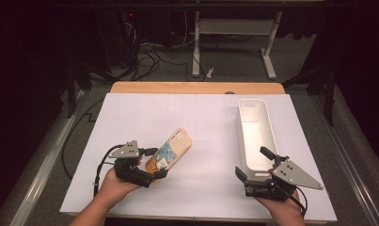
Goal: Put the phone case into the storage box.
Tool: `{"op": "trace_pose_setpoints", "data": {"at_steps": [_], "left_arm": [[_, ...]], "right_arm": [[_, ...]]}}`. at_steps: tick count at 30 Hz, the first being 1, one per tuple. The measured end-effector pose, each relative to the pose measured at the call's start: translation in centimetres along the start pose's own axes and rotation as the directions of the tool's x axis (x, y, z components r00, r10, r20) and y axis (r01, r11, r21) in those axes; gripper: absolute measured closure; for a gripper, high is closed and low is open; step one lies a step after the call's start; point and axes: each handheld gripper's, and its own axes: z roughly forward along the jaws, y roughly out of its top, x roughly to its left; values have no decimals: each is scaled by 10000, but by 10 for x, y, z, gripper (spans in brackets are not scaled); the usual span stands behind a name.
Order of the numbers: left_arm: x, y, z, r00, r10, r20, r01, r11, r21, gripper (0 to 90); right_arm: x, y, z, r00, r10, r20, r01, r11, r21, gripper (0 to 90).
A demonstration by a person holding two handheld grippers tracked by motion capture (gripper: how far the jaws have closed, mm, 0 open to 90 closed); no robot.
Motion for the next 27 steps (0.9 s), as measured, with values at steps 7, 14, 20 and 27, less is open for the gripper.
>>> {"op": "trace_pose_setpoints", "data": {"at_steps": [7, 14, 20, 27], "left_arm": [[-8, 0, -4, 9975, 68, 708, -69, 10000, 8, 124], [-9, -3, -3, 9949, 146, 996, -175, 9995, 274, 123], [-12, -6, -2, 9918, 429, 1201, -487, 9977, 462, 123], [-16, -11, -1, 9866, 545, 1539, -658, 9954, 696, 123]], "right_arm": [[9, 11, 15, 9974, 126, -704, -122, 9999, 63, 29], [13, 24, 39, 9903, 297, -1360, -255, 9991, 329, 60], [19, 29, 60, 9833, 222, -1804, -122, 9983, 563, 98], [20, 20, 65, 9682, 660, -2413, -476, 9955, 814, 170]]}}
